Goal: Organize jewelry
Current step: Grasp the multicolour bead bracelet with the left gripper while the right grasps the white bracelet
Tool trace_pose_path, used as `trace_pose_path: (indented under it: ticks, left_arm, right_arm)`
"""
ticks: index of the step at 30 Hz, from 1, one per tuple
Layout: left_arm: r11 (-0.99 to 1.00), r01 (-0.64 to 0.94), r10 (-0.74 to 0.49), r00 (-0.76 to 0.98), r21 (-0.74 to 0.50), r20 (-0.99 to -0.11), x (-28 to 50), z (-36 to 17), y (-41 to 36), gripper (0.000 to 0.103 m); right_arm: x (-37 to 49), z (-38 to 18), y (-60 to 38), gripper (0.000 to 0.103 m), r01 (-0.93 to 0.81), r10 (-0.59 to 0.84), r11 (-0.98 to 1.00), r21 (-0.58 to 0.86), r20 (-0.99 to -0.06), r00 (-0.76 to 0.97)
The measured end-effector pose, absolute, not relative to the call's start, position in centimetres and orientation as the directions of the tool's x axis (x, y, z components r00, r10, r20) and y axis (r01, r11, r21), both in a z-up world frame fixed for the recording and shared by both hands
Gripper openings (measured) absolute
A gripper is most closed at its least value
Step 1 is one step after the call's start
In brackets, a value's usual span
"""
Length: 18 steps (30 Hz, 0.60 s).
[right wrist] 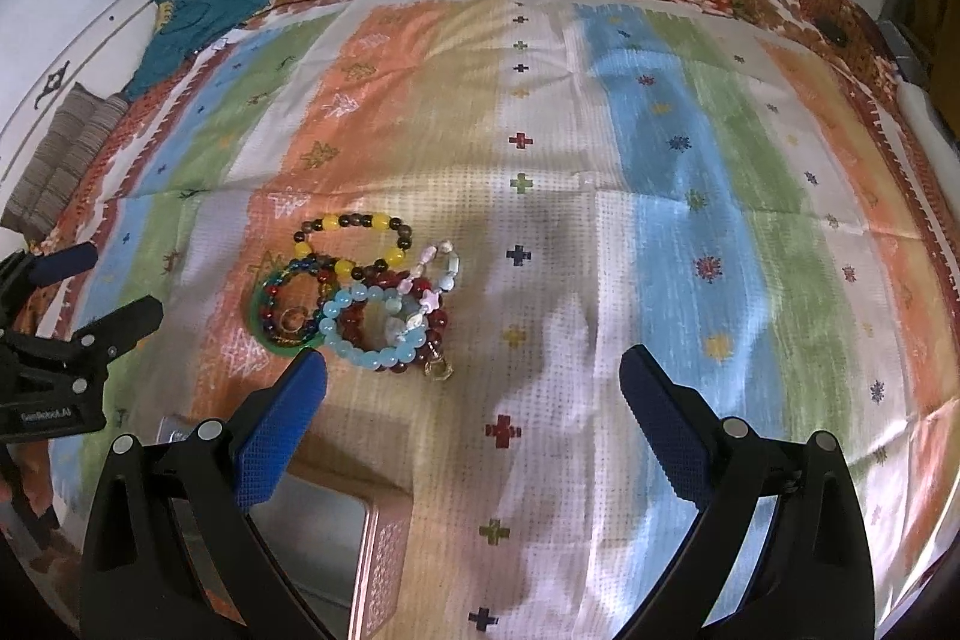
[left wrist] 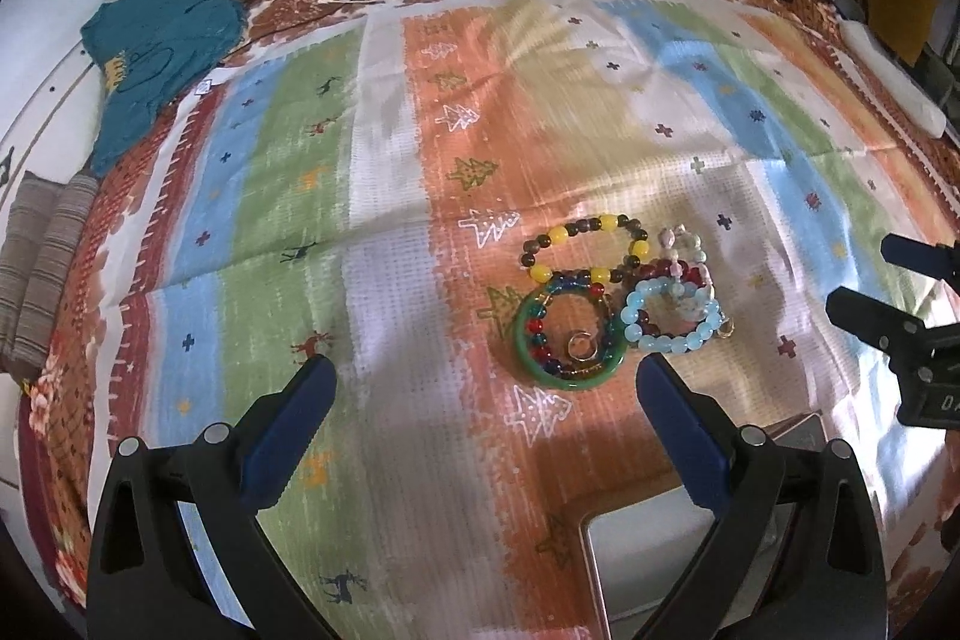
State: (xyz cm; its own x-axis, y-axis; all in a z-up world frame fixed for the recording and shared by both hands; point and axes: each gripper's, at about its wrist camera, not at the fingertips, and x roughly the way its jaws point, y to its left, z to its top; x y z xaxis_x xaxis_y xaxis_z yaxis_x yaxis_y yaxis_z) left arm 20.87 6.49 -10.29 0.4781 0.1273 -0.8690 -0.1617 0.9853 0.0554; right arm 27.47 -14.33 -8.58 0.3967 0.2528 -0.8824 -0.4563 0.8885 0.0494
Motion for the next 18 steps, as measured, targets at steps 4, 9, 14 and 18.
trace_pose_path:
  ticks: [4, 9, 14, 18]
  left_arm:
    - [0.987, -0.145, 0.128, 0.463, 0.068, -0.877, 21.5, -11.2, 6.6, 0.098]
    - [0.990, -0.118, 0.123, 0.453, 0.078, -0.883, 22.1, -11.9, 6.5, 0.098]
    - [0.993, -0.069, 0.117, 0.446, 0.096, -0.888, 22.5, -12.6, 5.9, 0.098]
    - [0.995, -0.048, 0.095, 0.443, 0.082, -0.892, 23.0, -13.1, 5.9, 0.098]
  right_arm:
    - [28.1, -9.1, -13.9, 0.099, -0.455, 0.245, 0.889, 0.044, -0.886, 0.393]
    - [28.9, -9.8, -13.4, 0.099, -0.456, 0.238, 0.889, 0.042, -0.893, 0.382]
    - [29.8, -10.6, -13.1, 0.099, -0.456, 0.236, 0.888, 0.048, -0.901, 0.363]
    - [30.7, -11.3, -12.7, 0.099, -0.454, 0.228, 0.890, 0.047, -0.908, 0.353]
